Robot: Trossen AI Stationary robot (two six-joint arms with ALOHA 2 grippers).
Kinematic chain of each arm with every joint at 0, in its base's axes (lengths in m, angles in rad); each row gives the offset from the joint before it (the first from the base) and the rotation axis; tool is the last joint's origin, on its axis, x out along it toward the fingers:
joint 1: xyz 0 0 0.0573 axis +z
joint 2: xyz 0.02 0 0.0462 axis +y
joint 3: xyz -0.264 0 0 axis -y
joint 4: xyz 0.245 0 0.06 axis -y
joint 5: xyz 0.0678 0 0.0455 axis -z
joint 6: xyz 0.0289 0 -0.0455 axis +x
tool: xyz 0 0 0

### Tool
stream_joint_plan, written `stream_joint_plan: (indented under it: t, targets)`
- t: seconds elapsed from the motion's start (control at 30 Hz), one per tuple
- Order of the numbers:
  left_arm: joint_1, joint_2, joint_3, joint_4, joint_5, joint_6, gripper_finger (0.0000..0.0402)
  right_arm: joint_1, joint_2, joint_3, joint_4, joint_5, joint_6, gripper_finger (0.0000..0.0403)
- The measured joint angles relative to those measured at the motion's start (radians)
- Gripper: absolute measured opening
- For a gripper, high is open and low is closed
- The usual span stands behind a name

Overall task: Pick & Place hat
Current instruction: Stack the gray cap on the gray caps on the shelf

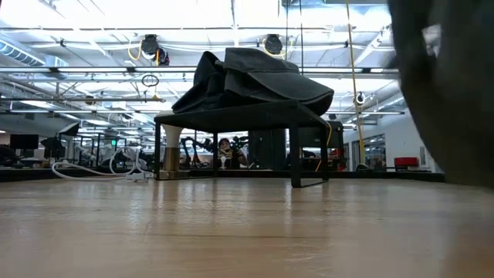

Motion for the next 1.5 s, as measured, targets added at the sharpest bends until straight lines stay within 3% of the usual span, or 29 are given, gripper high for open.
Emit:
stream_joint_plan:
  t: [0.3, 0.67, 0.77, 1.0, 1.17, 1.5]
  targets:
    - [-0.096, 0.000, 0.000, -0.004, 0.012, -0.017, 0.0259, -0.002, -0.028, 0.000, 0.236, 0.150, -0.086, 0.0008]
    - [-0.135, -0.008, 0.000, -0.005, 0.172, 0.073, 0.0281, -0.058, -0.028, 0.000, 0.581, 0.333, -0.131, 0.0008]
    - [-0.134, -0.021, 0.000, -0.005, 0.138, 0.107, 0.0282, -0.091, -0.028, 0.000, 0.668, 0.387, -0.113, 0.0008]
    - [-0.131, -0.075, 0.000, 0.005, -0.054, 0.245, 0.0269, -0.179, -0.027, 0.000, 0.792, 0.473, -0.098, 0.0008]
    - [-0.131, -0.122, 0.000, 0.027, -0.106, 0.275, 0.0268, -0.265, -0.026, 0.000, 0.880, 0.442, -0.143, 0.0008]
    - [-0.131, -0.194, 0.000, 0.165, -0.139, 0.212, 0.0293, -0.504, -0.025, 0.000, 0.994, 0.155, -0.153, 0.0008]
